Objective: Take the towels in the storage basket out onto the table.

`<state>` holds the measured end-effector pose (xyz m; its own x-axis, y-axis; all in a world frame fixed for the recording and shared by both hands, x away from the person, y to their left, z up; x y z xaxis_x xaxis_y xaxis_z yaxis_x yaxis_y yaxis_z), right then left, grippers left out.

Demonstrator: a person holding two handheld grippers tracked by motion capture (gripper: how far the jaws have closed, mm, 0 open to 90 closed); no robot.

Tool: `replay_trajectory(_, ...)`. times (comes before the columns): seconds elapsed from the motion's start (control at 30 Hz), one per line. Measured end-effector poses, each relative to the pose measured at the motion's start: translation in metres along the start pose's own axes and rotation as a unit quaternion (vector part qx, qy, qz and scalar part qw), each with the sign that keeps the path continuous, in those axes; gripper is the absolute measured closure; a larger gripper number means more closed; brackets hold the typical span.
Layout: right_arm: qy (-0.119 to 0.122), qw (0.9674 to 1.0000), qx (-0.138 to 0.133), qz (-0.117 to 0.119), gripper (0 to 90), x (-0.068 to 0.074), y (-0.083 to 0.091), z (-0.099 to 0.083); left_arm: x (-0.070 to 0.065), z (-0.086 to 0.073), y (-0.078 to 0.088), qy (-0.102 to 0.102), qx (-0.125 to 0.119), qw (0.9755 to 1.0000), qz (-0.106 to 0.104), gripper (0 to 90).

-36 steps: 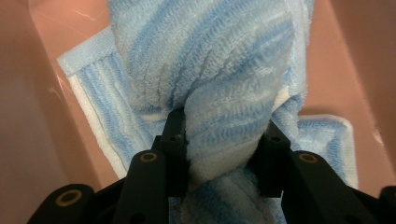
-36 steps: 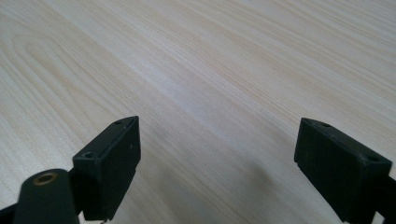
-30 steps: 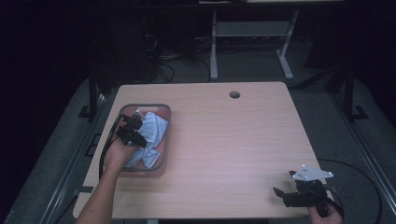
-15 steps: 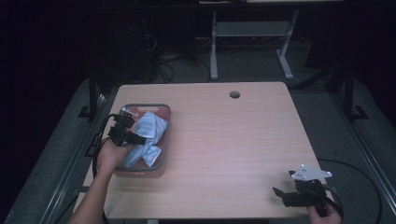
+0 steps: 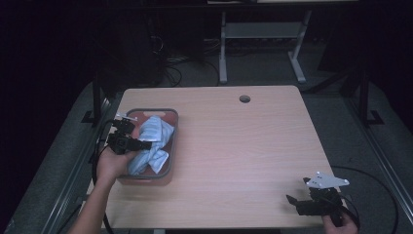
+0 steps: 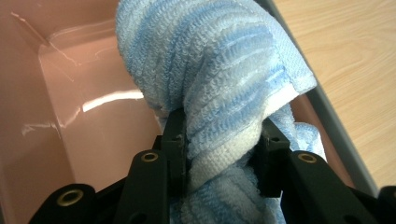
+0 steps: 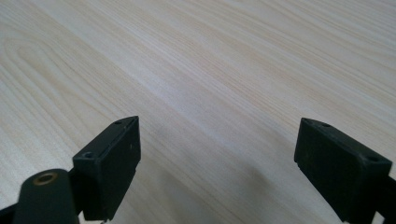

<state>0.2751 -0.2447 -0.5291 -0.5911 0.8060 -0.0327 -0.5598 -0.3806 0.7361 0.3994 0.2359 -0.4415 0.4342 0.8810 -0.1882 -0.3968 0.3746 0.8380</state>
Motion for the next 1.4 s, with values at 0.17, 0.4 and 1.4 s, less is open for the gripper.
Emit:
replay_trajectory(0.17, -0.001, 1.0, 0.001, 0.0, 14.0, 0.0, 0.0, 0.0, -0.001, 0.003, 0.005, 0.001, -0.015, 0.9999, -0.008, 63.0)
replay_trajectory(0.4, -0.001, 1.0, 0.0, 0.0, 14.0, 0.0, 0.0, 0.0, -0.007, 0.007, 0.016, -0.011, -0.025, 0.9995, -0.015, 62.6)
replay_trajectory(1.4, 0.0, 1.0, -0.005, -0.001, 14.0, -0.002, 0.002, 0.001, -0.019, 0.035, 0.062, -0.008, -0.082, 0.9963, -0.023, 62.6)
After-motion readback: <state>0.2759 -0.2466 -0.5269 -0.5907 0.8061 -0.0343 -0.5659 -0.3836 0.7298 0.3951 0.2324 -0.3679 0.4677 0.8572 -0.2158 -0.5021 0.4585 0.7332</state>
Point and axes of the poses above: each handheld gripper's, and its own axes: y roughly backward along the jaws, z roughly out of its top, x roughly to its left, the point moved 10 cm from there along -y, roughly forward along the jaws, and after that the axes turned 2 degrees about x, right-handed, at the moved point
